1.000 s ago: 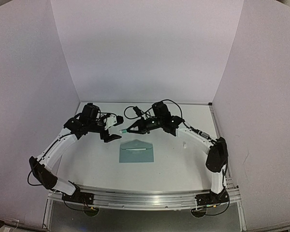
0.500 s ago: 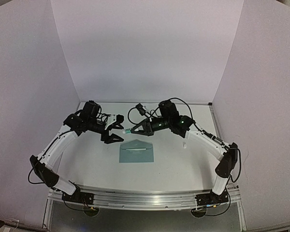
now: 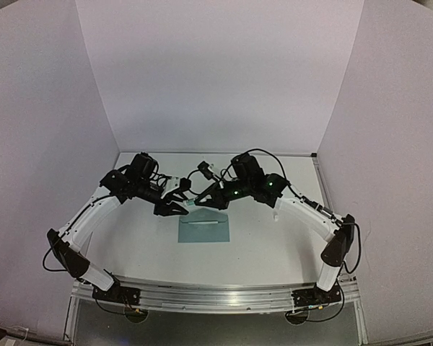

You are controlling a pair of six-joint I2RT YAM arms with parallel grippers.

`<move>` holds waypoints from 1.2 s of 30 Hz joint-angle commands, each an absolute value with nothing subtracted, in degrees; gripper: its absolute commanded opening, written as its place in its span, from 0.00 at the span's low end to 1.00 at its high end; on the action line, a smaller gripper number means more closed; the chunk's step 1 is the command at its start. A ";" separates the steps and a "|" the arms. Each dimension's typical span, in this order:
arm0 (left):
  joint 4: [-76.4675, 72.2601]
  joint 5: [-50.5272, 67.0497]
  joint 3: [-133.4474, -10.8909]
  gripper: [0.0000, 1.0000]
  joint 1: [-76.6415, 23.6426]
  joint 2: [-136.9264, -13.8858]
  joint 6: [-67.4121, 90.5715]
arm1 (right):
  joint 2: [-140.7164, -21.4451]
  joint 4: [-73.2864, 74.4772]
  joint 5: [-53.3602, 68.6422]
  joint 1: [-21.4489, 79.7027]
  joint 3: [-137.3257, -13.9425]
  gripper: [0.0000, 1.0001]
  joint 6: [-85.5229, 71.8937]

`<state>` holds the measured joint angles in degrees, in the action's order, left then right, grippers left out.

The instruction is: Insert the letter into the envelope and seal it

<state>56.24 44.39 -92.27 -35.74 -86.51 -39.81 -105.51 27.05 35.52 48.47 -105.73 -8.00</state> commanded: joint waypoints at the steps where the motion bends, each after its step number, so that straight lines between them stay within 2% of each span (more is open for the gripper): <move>1: 57.56 43.70 -94.46 0.44 -35.68 -86.48 -41.49 | -104.85 27.76 34.88 48.80 -108.02 0.00 -6.59; 10: 56.55 43.24 -94.13 0.24 -35.81 -86.40 -41.20 | -105.39 28.03 34.80 48.81 -108.55 0.00 -6.85; 16: 55.29 41.99 -93.66 0.00 -35.77 -86.18 -41.13 | -106.07 27.94 34.89 48.91 -109.21 0.00 -7.76; 21: 47.00 30.44 -90.68 0.00 -36.51 -84.59 -40.10 | -108.76 27.77 33.14 48.87 -111.72 0.00 -15.11; 26: 28.59 16.07 -83.97 0.00 -37.71 -80.12 -45.90 | -112.39 27.22 28.97 48.31 -114.87 0.00 -27.75; 36: 1.15 5.90 -65.84 0.00 -42.19 -72.78 -74.12 | -113.25 20.78 26.14 47.24 -112.03 0.00 -44.42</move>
